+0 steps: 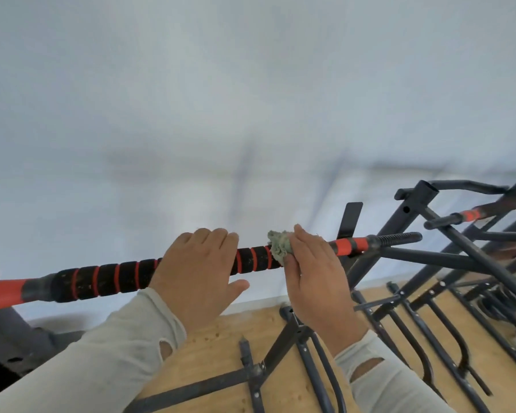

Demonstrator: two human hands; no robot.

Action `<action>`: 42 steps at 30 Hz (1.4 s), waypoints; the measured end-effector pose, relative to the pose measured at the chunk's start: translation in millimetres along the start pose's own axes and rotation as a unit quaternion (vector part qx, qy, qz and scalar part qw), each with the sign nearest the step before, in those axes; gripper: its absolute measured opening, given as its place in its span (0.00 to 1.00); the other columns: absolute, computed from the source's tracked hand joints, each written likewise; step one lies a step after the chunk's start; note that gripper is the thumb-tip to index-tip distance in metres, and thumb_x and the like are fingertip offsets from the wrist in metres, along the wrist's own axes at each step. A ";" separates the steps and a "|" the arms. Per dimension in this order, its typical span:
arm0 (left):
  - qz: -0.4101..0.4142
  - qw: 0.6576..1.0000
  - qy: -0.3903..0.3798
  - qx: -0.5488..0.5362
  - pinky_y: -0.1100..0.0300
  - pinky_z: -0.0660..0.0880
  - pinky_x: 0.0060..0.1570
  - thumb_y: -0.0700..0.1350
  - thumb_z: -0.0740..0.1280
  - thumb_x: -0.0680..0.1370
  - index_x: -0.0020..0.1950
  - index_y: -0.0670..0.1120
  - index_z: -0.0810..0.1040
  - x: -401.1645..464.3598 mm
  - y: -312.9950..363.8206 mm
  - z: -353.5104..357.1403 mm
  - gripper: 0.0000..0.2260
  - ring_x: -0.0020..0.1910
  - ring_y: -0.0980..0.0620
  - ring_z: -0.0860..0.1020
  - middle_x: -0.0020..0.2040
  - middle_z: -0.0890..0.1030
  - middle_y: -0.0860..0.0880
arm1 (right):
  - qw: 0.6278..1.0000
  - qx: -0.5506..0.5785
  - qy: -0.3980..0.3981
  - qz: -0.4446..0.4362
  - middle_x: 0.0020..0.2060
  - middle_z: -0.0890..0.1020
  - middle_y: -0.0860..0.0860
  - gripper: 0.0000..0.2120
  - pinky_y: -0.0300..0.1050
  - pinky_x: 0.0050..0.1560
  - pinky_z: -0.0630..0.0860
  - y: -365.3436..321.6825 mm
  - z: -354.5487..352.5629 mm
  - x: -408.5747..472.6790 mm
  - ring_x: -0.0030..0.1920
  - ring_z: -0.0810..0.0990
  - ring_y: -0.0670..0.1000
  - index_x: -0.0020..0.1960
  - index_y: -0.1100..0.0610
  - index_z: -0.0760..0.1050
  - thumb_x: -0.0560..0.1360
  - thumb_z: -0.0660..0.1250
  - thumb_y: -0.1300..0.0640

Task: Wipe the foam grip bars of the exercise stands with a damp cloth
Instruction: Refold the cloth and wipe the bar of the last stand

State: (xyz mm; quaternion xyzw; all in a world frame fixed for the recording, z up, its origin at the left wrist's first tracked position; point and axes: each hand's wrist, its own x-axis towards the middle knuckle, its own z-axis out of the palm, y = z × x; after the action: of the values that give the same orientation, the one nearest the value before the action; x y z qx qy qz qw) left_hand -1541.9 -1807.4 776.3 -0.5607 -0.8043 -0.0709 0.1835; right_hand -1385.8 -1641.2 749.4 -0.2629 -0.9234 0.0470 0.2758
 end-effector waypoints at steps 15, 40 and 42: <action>-0.033 0.999 -0.040 -0.014 0.60 0.63 0.31 0.65 0.62 0.76 0.48 0.57 0.70 8.8 -5.1 16.4 0.13 0.33 0.56 0.74 0.35 0.74 0.56 | 0.986 -0.164 -0.037 -0.009 0.47 0.85 0.47 0.13 0.46 0.52 0.81 30.6 -32.2 19.5 0.48 0.84 0.51 0.53 0.51 0.81 0.71 0.72 0.64; 0.001 0.999 -0.031 0.008 0.63 0.58 0.25 0.60 0.74 0.69 0.39 0.51 0.70 10.7 -9.5 25.8 0.18 0.22 0.54 0.65 0.27 0.67 0.56 | 0.950 0.154 -0.146 0.228 0.33 0.81 0.47 0.11 0.38 0.27 0.69 50.4 -77.5 -43.6 0.27 0.70 0.42 0.51 0.43 0.79 0.84 0.58 0.45; 0.001 0.999 -0.034 0.006 0.63 0.59 0.24 0.59 0.75 0.68 0.38 0.51 0.70 10.7 -9.6 26.0 0.17 0.21 0.53 0.65 0.26 0.67 0.56 | 0.936 0.221 -0.052 0.268 0.29 0.78 0.48 0.12 0.36 0.25 0.65 49.7 -91.5 -25.0 0.26 0.67 0.44 0.47 0.44 0.79 0.84 0.59 0.46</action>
State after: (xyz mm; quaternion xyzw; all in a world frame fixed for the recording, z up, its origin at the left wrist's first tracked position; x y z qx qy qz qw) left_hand -1559.7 -1793.1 757.2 -0.5621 -0.8103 -0.0468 0.1590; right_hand -1296.4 -1616.7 802.9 -0.4300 -0.7982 0.3357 0.2554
